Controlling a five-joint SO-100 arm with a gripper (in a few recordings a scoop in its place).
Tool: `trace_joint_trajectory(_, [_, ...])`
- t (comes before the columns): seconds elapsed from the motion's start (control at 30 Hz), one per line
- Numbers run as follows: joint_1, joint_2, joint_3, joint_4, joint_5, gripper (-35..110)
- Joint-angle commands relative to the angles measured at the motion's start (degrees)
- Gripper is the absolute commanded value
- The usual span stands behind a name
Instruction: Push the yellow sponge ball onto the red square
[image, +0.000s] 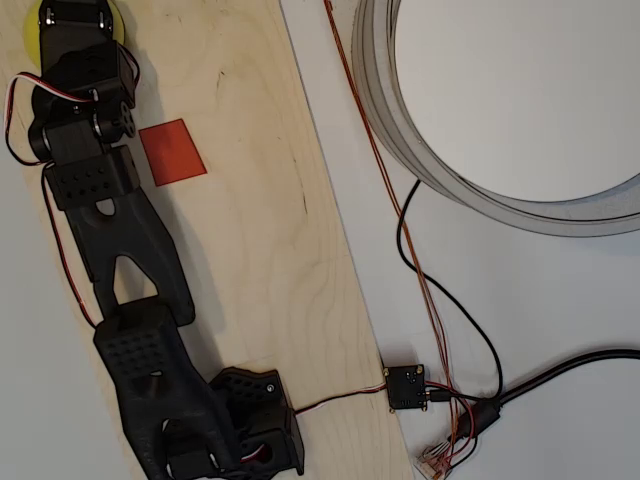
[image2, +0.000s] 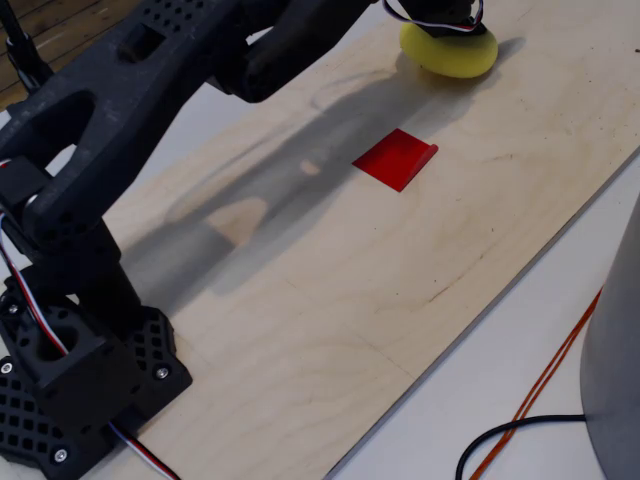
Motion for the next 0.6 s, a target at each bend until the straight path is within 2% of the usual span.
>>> trace_joint_trajectory(0.0, [0.53,4.22,4.57,-2.11,2.02,26])
trace_joint_trajectory(0.2, [-0.09,9.84,16.17,-3.87,6.15,26])
trace_joint_trajectory(0.57, [-0.88,22.59,35.07,-6.86,6.33,26])
